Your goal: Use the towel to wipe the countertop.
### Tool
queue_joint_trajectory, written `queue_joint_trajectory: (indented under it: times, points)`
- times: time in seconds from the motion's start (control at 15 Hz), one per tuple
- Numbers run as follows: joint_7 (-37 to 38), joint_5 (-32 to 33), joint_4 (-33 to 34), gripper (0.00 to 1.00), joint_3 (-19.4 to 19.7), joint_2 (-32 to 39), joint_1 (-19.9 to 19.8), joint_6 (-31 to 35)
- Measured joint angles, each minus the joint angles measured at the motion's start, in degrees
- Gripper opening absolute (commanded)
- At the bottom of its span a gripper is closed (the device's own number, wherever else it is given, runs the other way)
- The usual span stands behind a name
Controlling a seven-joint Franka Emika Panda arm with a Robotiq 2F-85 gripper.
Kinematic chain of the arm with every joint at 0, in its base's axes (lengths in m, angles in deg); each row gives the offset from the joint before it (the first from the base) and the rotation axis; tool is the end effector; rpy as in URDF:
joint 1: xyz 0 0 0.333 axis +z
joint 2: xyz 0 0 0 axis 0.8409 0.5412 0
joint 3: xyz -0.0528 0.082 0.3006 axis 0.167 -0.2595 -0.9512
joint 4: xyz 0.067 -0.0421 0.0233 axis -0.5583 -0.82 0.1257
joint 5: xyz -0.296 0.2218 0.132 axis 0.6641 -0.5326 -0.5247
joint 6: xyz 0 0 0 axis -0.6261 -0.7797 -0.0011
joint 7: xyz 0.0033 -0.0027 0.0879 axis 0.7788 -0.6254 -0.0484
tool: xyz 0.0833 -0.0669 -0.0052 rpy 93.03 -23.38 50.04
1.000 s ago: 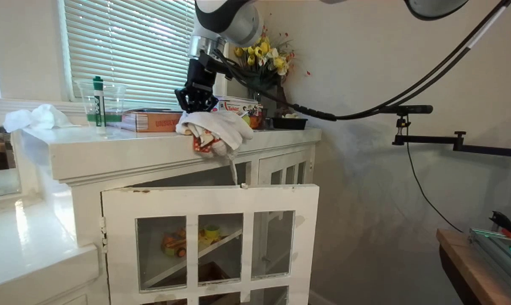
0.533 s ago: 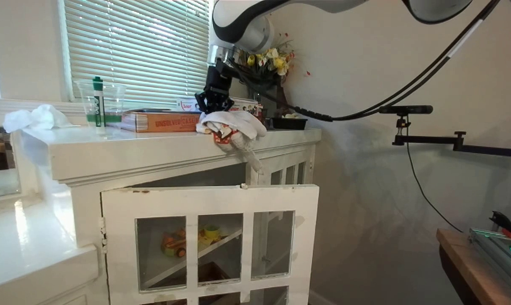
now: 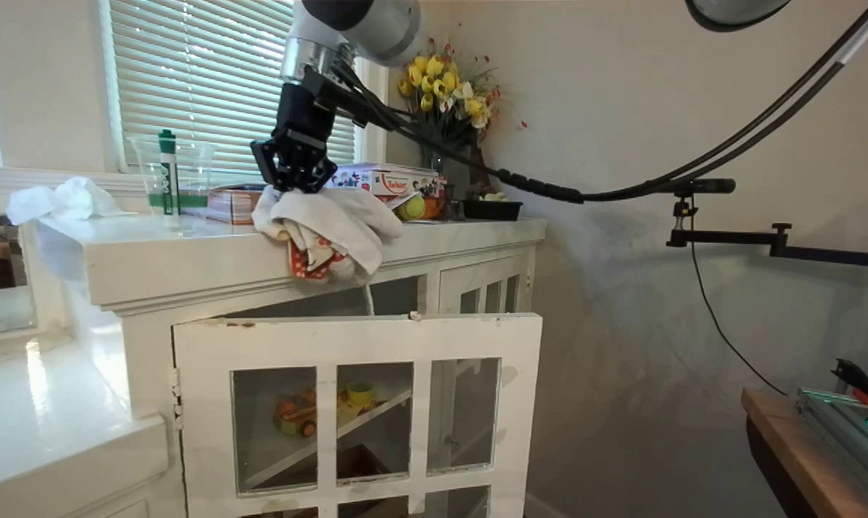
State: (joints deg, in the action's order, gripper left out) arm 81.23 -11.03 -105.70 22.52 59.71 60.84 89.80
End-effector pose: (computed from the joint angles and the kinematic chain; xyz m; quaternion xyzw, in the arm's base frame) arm 0.7706 0.0649 0.4037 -0.9889 0.0943 -0.1052 0.0470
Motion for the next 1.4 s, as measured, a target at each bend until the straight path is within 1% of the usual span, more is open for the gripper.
queue_joint_trajectory:
  times: [0.13, 0.27, 0.4, 0.73, 0.93, 1.07, 1.4]
  points:
    - [-0.12, 0.0, 0.54, 0.03, -0.17, 0.37, 1.26, -0.29]
    - [-0.14, 0.0, 0.7, 0.03, 0.05, 0.48, 1.0, -0.37]
    - [-0.14, 0.0, 0.72, 0.03, 0.81, 0.48, -0.09, -0.37]
    - [-0.13, 0.02, 0.72, 0.03, 4.05, 0.25, -4.63, -0.51]
    - [-0.2, 0.48, 0.74, 0.03, 5.38, -0.19, -5.5, -0.63]
    - [-0.96, 0.88, 0.99, 0.03, 5.45, -0.93, -5.22, 1.53]
    - [-4.54, 3.09, 3.45, 0.03, 5.4, -4.08, -3.06, 10.45]
